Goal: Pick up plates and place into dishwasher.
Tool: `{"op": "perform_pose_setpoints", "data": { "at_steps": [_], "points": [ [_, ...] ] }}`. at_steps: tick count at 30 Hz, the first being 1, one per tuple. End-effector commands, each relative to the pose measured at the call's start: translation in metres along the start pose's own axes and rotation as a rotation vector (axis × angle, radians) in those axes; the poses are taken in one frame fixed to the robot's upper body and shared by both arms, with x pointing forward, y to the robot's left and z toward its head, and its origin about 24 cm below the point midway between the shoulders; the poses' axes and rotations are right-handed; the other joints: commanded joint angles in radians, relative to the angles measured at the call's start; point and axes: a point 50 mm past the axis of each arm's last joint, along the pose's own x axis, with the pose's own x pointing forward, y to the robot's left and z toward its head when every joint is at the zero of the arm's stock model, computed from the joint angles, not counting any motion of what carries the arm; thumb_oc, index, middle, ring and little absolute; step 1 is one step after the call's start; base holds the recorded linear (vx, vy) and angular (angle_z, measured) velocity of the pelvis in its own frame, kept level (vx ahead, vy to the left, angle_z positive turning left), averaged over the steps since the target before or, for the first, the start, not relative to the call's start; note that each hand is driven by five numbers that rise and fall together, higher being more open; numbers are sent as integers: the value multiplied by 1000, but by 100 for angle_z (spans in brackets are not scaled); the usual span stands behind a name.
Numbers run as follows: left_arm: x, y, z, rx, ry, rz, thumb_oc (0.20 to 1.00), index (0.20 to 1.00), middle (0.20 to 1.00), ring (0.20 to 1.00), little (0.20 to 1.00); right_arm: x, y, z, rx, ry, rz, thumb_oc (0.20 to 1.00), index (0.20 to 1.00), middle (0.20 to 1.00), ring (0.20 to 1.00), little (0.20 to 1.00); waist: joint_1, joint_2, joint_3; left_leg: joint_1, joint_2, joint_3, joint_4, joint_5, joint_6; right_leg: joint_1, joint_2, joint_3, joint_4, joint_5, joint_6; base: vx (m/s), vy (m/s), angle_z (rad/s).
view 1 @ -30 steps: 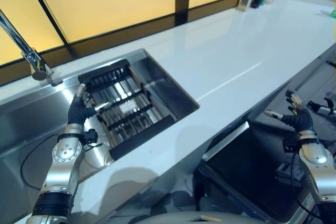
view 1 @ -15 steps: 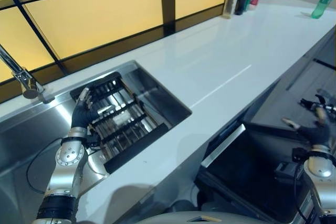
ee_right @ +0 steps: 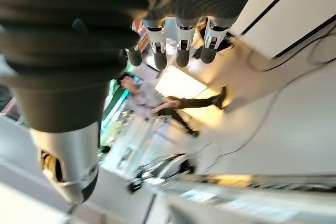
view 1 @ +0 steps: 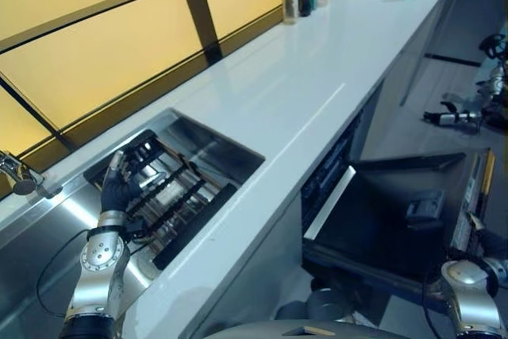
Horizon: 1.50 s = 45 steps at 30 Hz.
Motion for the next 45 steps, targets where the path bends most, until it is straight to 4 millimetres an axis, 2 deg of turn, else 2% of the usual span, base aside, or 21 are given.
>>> {"op": "perform_pose_setpoints", "data": {
  "at_steps": [1,4,5,7,11,14,17,19,23,25,30,33,35,45],
  "points": [
    [2,13,17,43,-94,46,1000,1000,1000,1000,1000,19,-14,16,39,-79,-38,1000,1000,1000,1000,1000,-19,67,15,-93,-82,47,103,-68,119,-42,29,-51,190,-95,-77,-82,285,4],
    [0,7,8,5,-67,57,1000,1000,1000,1000,1000,26,-20,6,4,-67,-38,1000,1000,1000,1000,1000,-40,122,44,-100,-102,64,127,-74,124,-79,-12,-54,260,-77,-83,-54,304,0],
    [0,6,7,0,-61,59,1000,1000,1000,1000,1000,27,-21,5,-2,-66,-38,1000,1000,1000,1000,1000,-42,130,47,-100,-104,69,129,-74,124,-85,-18,-56,270,-78,-83,-8,237,-10],
    [-3,3,1,-19,-41,72,1000,1000,1000,1000,1000,31,-25,1,-18,-72,-45,1000,1000,1000,1000,1000,-53,164,65,-99,-111,84,142,-80,123,-89,-51,-76,299,-99,-87,-23,202,-25],
    [-6,-7,-6,-70,-25,92,1000,1000,1000,1000,1000,38,-28,-8,-18,-41,-47,1000,1000,1000,1000,1000,-68,233,91,-128,-131,101,177,-84,121,-109,-90,-65,330,-111,-87,-36,164,-19],
    [-8,-15,-11,-92,-9,90,1000,1000,1000,1000,1000,40,-24,-22,-6,38,26,1000,1000,1000,1000,1000,-76,266,105,-143,-141,114,221,-102,125,-120,-108,-58,366,-136,-92,57,79,-9],
    [-10,-20,-13,-100,5,72,1000,1000,1000,1000,1000,42,-18,-29,47,84,143,1000,1000,1000,1000,1000,-78,282,116,-171,-148,124,285,-121,126,-143,-110,-53,411,-176,-100,44,8,0],
    [-10,-29,-16,-105,14,41,1000,1000,1000,1000,1000,44,-7,-30,117,122,259,1000,1000,1000,1000,1000,-70,293,134,-214,-151,135,354,-132,122,-170,-116,-57,455,-201,-110,-6,-29,-22],
    [-6,-46,-13,-124,-5,3,1000,1000,1000,1000,1000,55,10,-8,192,67,354,1000,1000,1000,1000,1000,-57,312,166,-286,-150,152,421,-131,113,-229,-118,-58,502,-239,-124,-78,-20,-9],
    [-5,-58,-9,-135,-15,-35,1000,1000,1000,1000,1000,63,19,15,217,4,402,1000,1000,1000,1000,1000,-45,329,182,-308,-154,155,436,-126,106,-241,-129,-63,518,-250,-130,-27,10,4],
    [-11,-68,-10,-147,25,-70,1000,1000,1000,1000,1000,69,29,61,269,-133,529,1000,1000,1000,1000,1000,-20,344,184,-315,-164,144,441,-124,100,-227,-156,-77,526,-261,-134,71,12,-4],
    [-17,-66,-15,-149,52,-68,1000,1000,1000,1000,1000,59,35,83,314,-233,613,1000,1000,1000,1000,1000,-9,343,179,-315,-166,134,443,-128,102,-214,-169,-86,519,-261,-135,85,-13,11],
    [-22,-64,-19,-150,69,-68,1000,1000,1000,1000,1000,45,40,96,344,-310,689,1000,1000,1000,1000,1000,-1,340,174,-311,-166,127,441,-130,104,-203,-176,-93,508,-260,-131,90,-15,4],
    [-34,-58,-33,-150,108,-52,1000,1000,1000,1000,1000,-14,54,132,411,-547,912,1000,1000,1000,1000,1000,18,321,159,-297,-162,101,413,-110,101,-166,-180,-110,451,-236,-112,62,-25,4]
  ]
}}
